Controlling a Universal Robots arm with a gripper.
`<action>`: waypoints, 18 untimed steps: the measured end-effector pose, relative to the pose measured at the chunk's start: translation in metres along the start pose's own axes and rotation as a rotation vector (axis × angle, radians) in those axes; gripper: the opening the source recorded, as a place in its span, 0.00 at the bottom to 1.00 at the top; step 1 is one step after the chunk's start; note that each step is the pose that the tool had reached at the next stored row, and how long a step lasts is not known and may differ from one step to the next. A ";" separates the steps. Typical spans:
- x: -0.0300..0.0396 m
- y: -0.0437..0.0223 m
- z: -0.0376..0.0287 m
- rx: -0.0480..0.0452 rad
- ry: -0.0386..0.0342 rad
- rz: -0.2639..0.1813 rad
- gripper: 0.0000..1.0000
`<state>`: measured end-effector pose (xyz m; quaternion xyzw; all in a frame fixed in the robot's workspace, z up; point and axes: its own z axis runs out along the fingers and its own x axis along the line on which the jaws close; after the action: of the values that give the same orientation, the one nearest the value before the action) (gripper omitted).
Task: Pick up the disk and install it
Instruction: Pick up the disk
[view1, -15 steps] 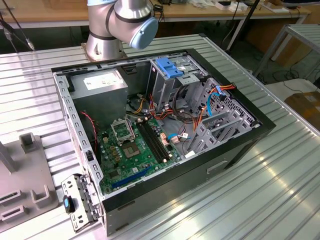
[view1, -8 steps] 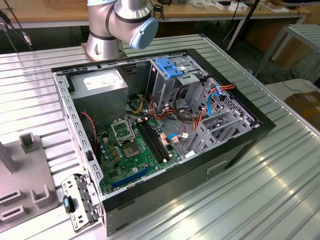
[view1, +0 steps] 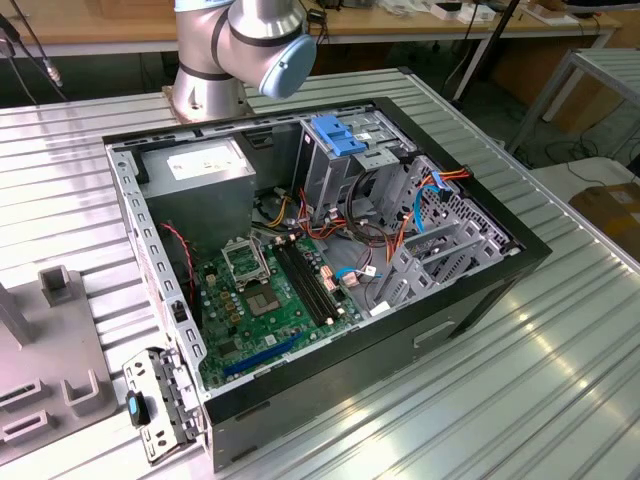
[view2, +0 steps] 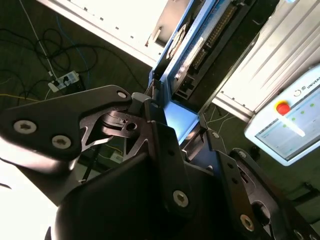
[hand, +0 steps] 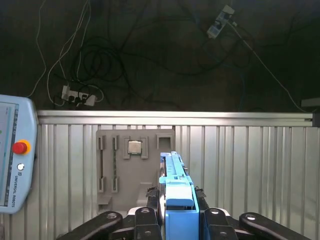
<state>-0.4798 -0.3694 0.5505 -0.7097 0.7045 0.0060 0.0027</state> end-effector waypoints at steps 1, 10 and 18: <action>0.0000 -0.0018 0.0002 -0.0001 0.0004 0.000 0.37; 0.0004 -0.0412 0.0053 0.0000 0.0013 0.006 0.37; 0.0008 -0.0919 0.0078 0.0001 0.0013 0.012 0.37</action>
<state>-0.3880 -0.3694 0.5422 -0.7055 0.7086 0.0056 0.0022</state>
